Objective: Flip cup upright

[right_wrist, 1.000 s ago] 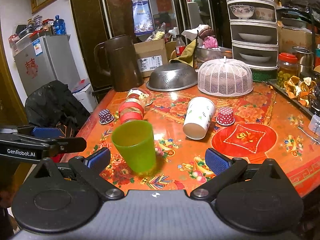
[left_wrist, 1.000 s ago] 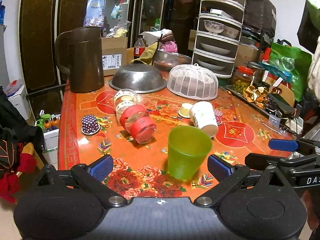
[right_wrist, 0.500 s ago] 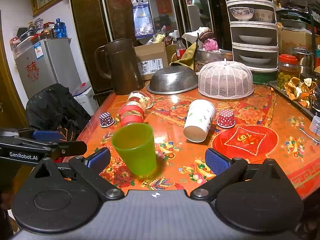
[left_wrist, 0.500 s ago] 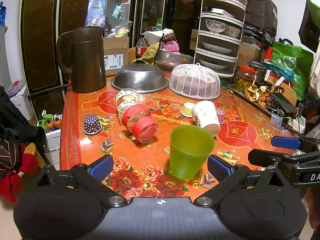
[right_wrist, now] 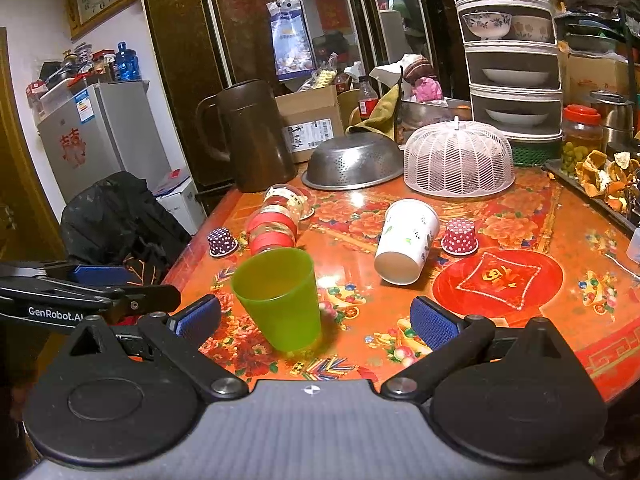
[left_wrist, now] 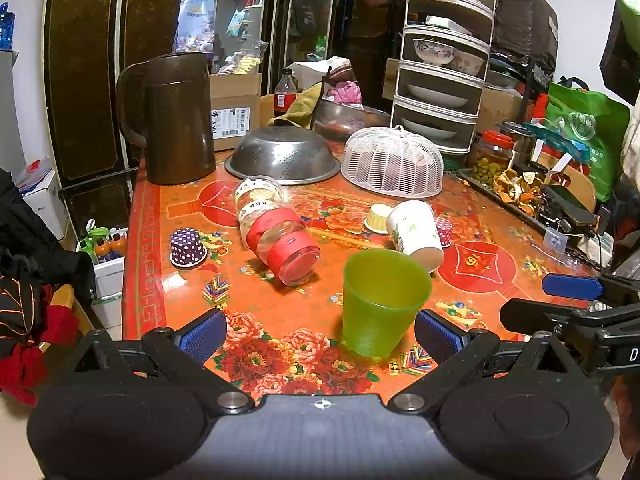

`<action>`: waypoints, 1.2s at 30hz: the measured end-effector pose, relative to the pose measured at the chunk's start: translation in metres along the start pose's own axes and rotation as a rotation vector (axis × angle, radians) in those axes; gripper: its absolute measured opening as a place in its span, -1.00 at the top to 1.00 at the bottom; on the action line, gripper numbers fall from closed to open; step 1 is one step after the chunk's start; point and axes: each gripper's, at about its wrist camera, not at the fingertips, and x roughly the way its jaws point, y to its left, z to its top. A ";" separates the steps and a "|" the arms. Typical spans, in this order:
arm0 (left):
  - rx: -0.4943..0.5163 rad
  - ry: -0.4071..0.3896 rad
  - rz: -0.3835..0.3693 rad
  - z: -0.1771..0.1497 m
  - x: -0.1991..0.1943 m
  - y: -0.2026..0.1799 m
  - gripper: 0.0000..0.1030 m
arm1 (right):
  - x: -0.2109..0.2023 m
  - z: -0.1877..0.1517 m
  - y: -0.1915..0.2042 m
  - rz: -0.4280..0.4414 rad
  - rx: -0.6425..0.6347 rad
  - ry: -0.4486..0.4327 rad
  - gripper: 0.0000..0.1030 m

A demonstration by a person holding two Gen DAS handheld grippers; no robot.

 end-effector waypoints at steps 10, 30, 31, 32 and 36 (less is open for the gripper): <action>0.010 0.000 -0.001 0.000 0.000 -0.004 -0.97 | 0.000 -0.001 0.001 0.009 0.000 -0.003 -0.98; 0.032 0.001 -0.017 0.000 0.000 -0.014 -0.97 | -0.005 -0.002 -0.006 0.016 0.017 -0.012 -0.98; 0.032 0.000 -0.017 0.000 0.000 -0.015 -0.97 | -0.005 -0.002 -0.006 0.017 0.019 -0.012 -0.98; 0.030 -0.001 -0.018 0.000 0.000 -0.015 -0.97 | -0.006 -0.002 -0.006 0.017 0.019 -0.012 -0.98; 0.026 0.001 -0.018 0.000 0.002 -0.015 -0.97 | -0.005 -0.003 -0.007 0.015 0.020 -0.010 -0.98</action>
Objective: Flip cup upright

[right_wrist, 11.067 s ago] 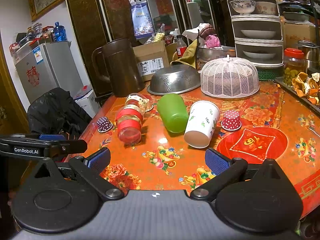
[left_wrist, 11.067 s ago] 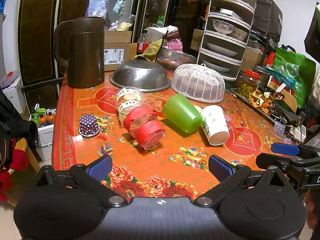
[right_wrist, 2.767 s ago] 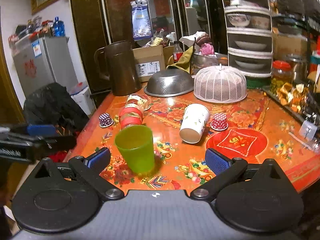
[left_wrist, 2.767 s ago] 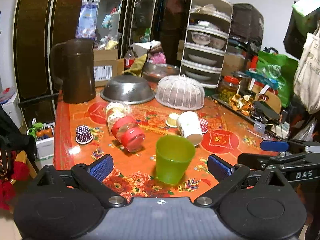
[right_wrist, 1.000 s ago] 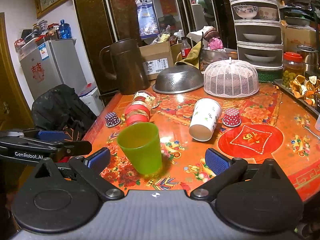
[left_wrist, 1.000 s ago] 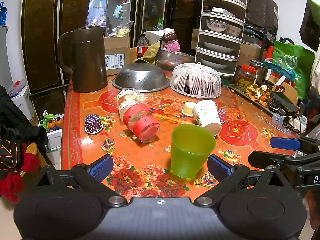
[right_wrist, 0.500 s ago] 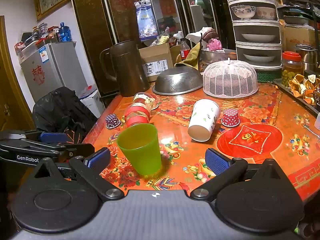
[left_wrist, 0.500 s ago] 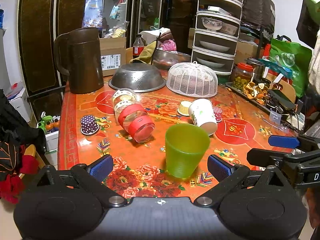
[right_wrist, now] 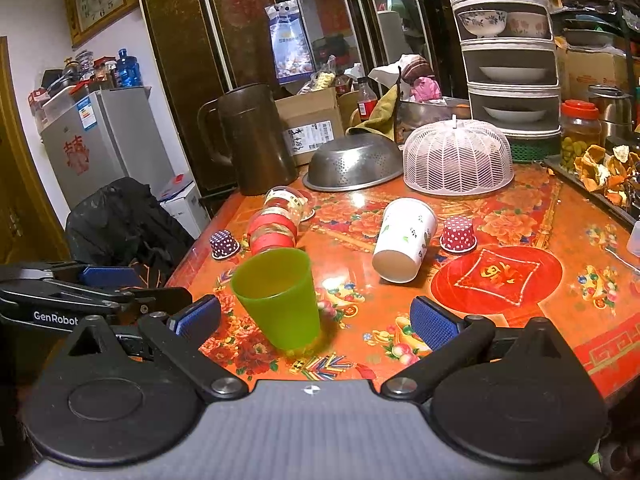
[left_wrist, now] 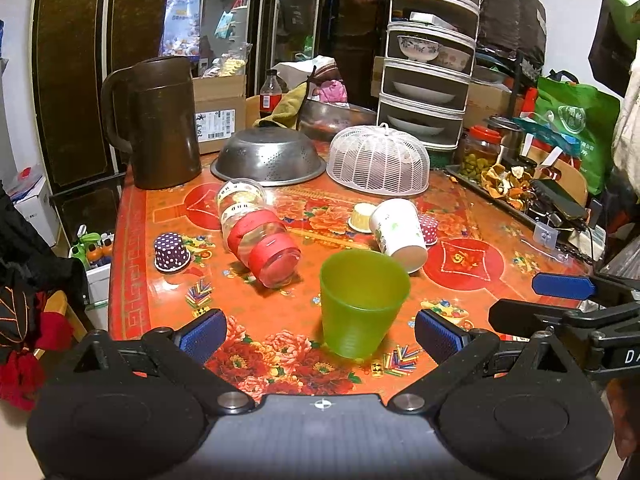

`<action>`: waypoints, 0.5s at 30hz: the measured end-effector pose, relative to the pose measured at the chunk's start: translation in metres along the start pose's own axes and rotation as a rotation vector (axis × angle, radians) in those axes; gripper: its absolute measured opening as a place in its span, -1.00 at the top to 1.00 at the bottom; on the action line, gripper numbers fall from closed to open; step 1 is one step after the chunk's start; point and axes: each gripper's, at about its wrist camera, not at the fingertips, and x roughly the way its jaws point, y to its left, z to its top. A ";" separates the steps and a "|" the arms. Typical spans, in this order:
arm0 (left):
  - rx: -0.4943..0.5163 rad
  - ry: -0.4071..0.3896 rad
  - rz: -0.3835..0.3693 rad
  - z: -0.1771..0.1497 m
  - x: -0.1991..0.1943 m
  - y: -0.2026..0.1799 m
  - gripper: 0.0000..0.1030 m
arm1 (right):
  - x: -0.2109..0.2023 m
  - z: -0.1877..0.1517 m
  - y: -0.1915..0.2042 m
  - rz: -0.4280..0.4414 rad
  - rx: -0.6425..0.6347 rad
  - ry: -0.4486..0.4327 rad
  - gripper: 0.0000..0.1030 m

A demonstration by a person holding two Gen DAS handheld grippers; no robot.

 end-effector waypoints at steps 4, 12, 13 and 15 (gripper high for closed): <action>-0.001 0.005 -0.003 0.000 0.002 0.000 -0.97 | 0.001 0.000 0.000 0.000 0.000 0.001 -0.98; -0.003 0.007 -0.006 0.000 0.003 -0.001 -0.97 | 0.001 -0.002 -0.001 0.002 0.005 0.000 -0.98; -0.004 0.007 -0.008 0.000 0.004 -0.001 -0.97 | 0.001 -0.002 -0.001 0.002 0.006 0.000 -0.98; -0.005 0.007 -0.010 0.000 0.004 -0.002 -0.97 | 0.002 -0.003 -0.002 0.001 0.010 0.001 -0.98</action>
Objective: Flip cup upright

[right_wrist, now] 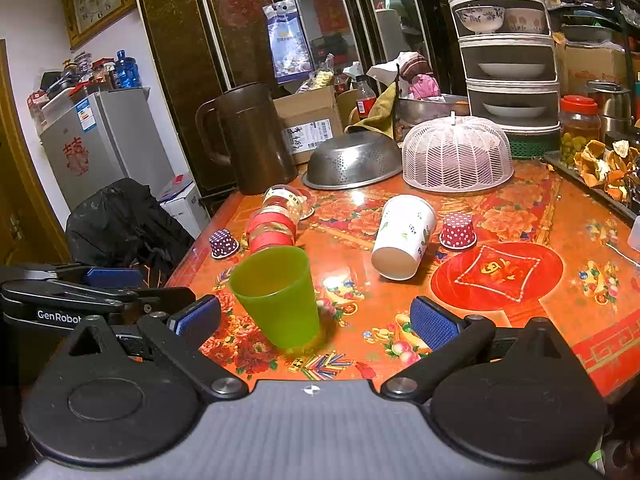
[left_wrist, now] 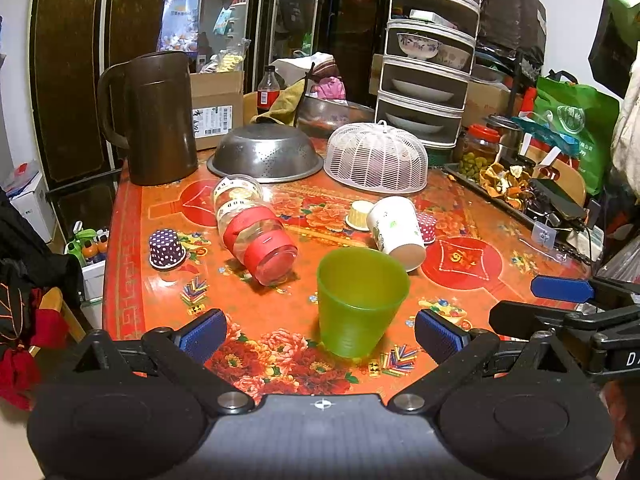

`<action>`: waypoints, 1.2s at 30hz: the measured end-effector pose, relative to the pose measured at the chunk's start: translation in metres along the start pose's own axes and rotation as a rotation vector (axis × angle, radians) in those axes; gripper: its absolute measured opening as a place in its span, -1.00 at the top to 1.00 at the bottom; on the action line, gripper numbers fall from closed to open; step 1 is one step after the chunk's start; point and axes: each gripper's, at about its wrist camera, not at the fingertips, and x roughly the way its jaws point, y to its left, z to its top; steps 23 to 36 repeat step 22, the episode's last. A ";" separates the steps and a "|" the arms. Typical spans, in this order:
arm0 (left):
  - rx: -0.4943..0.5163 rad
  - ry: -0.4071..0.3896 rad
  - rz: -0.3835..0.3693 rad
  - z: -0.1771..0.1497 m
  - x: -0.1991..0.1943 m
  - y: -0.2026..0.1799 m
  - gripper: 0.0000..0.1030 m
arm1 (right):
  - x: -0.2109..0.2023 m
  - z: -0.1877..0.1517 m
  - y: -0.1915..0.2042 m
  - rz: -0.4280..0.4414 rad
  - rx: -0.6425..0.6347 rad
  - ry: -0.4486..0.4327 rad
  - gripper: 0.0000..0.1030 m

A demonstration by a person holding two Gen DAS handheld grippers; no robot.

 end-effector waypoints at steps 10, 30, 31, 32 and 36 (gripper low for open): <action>0.003 -0.002 -0.003 -0.001 0.001 -0.001 -0.97 | 0.000 -0.001 -0.001 0.002 0.005 0.001 -0.98; 0.031 -0.036 0.005 0.000 -0.003 -0.008 -0.96 | 0.002 -0.002 -0.001 0.006 0.013 0.008 -0.98; 0.031 -0.036 0.005 0.000 -0.003 -0.008 -0.96 | 0.002 -0.002 -0.001 0.006 0.013 0.008 -0.98; 0.031 -0.036 0.005 0.000 -0.003 -0.008 -0.96 | 0.002 -0.002 -0.001 0.006 0.013 0.008 -0.98; 0.031 -0.036 0.005 0.000 -0.003 -0.008 -0.96 | 0.002 -0.002 -0.001 0.006 0.013 0.008 -0.98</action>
